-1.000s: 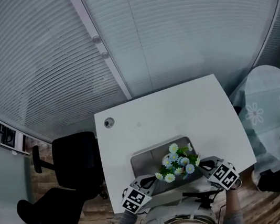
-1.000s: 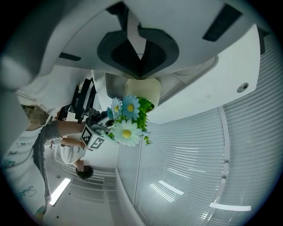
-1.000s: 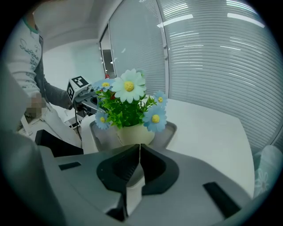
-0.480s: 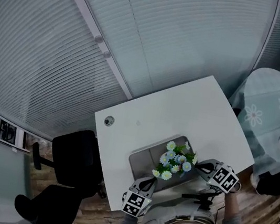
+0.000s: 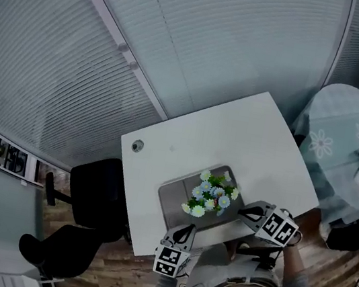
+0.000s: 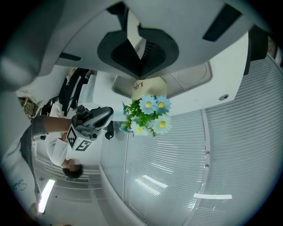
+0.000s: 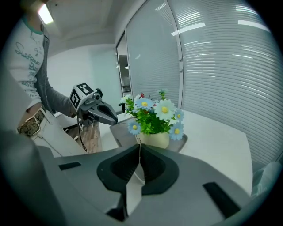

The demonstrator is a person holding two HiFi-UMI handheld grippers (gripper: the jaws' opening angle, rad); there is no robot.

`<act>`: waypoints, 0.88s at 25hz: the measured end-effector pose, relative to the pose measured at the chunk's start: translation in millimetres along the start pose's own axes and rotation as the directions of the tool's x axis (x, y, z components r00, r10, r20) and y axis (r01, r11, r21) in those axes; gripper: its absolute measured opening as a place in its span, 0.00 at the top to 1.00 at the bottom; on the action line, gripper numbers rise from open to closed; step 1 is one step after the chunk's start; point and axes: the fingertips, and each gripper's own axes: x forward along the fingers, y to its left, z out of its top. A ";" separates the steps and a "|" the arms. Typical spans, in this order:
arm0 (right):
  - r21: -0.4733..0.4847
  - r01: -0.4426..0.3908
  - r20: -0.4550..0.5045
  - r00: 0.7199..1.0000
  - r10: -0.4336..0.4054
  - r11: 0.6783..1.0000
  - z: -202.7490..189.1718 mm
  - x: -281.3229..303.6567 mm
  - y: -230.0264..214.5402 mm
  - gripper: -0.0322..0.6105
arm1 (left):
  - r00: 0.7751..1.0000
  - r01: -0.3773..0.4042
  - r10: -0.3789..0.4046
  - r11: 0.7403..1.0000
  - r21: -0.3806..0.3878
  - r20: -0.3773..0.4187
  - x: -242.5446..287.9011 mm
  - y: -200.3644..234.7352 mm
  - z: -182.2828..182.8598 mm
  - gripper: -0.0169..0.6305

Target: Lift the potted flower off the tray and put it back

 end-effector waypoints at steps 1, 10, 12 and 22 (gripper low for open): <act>-0.008 -0.005 0.007 1.000 0.005 1.000 1.5 -1.7 3.6 0.92 | 1.000 -0.015 0.015 1.000 0.000 0.009 -2.2 -2.9 1.8 0.96; -0.057 -0.014 0.068 0.998 0.018 0.998 14.5 -14.2 33.0 0.92 | 0.995 -0.082 0.083 0.996 -0.032 0.052 -14.9 -35.3 16.2 0.96; -0.060 -0.015 0.086 0.996 0.020 0.998 18.0 -17.4 37.8 0.92 | 0.994 -0.087 0.088 0.996 -0.022 0.064 -14.0 -41.6 22.2 0.96; -0.072 0.005 0.201 0.979 0.009 0.997 50.7 -39.0 48.0 0.92 | 0.983 -0.088 0.091 0.996 -0.025 0.161 -9.0 -65.8 77.4 0.96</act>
